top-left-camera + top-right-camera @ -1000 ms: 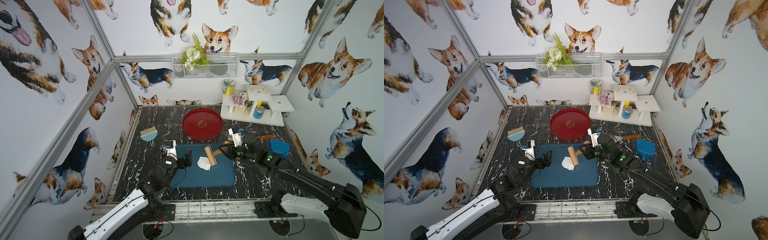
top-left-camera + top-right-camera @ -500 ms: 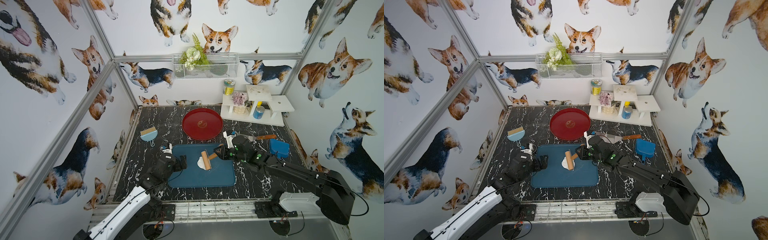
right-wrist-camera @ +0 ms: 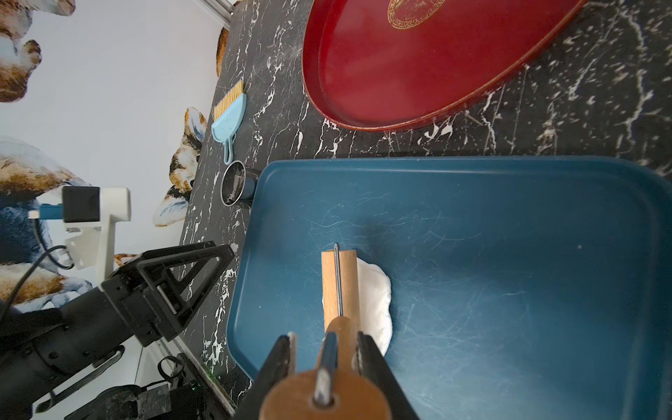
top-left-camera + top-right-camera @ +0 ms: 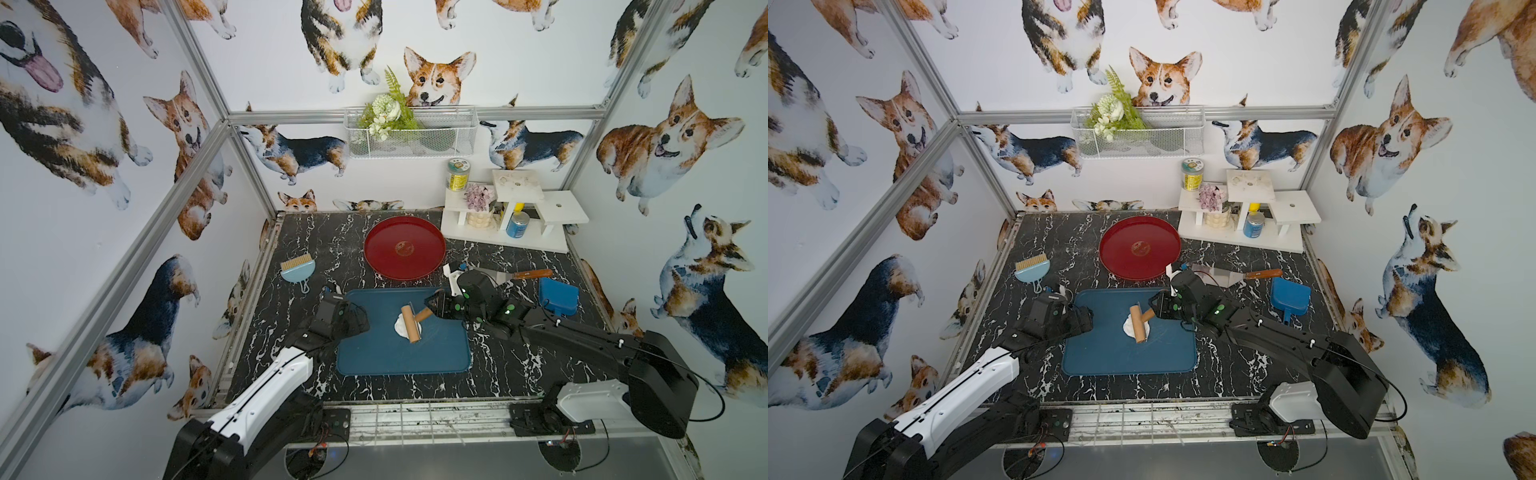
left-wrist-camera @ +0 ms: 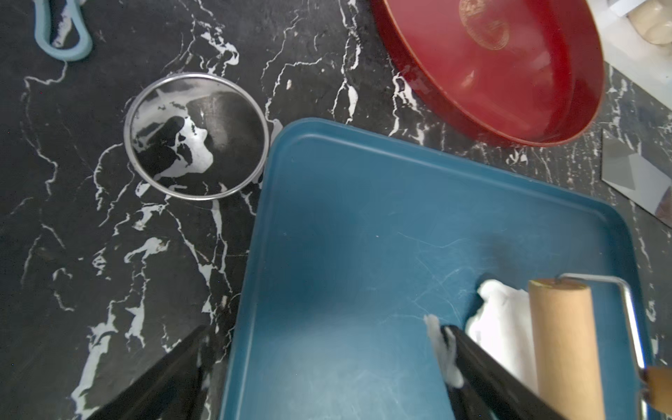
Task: Roll out the dumpling wrappers from the dough
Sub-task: Flatten out the dough on the work surface.
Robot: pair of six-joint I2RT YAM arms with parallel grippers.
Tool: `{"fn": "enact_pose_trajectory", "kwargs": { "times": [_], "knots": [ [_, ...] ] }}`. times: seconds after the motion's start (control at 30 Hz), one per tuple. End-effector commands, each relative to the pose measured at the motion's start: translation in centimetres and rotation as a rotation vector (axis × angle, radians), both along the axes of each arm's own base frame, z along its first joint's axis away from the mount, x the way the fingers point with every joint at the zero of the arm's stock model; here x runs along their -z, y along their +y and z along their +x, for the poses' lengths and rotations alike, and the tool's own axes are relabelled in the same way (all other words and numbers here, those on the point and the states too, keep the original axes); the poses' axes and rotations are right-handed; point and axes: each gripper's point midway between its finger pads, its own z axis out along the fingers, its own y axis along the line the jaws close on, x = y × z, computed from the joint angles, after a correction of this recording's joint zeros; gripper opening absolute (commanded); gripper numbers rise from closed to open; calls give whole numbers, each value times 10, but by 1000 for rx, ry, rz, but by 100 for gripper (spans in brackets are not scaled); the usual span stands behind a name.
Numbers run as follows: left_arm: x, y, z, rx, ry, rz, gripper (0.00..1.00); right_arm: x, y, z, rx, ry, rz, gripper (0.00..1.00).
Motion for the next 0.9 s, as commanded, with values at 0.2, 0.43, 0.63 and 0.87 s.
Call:
{"fn": "enact_pose_trajectory", "kwargs": {
  "times": [0.2,0.43,0.63,0.87],
  "knots": [
    [33,-5,-3,-3,110,-25,100,-21,4,1,-2,-52,73,0],
    [45,-12,-3,27,137,-43,100,-25,-3,-2,5,-73,62,0],
    [43,-35,-6,97,130,-97,88,-22,-19,-2,33,-82,1,0],
    [42,-69,-12,155,128,-104,81,-14,-51,1,81,-6,-21,0]
  ]
}}
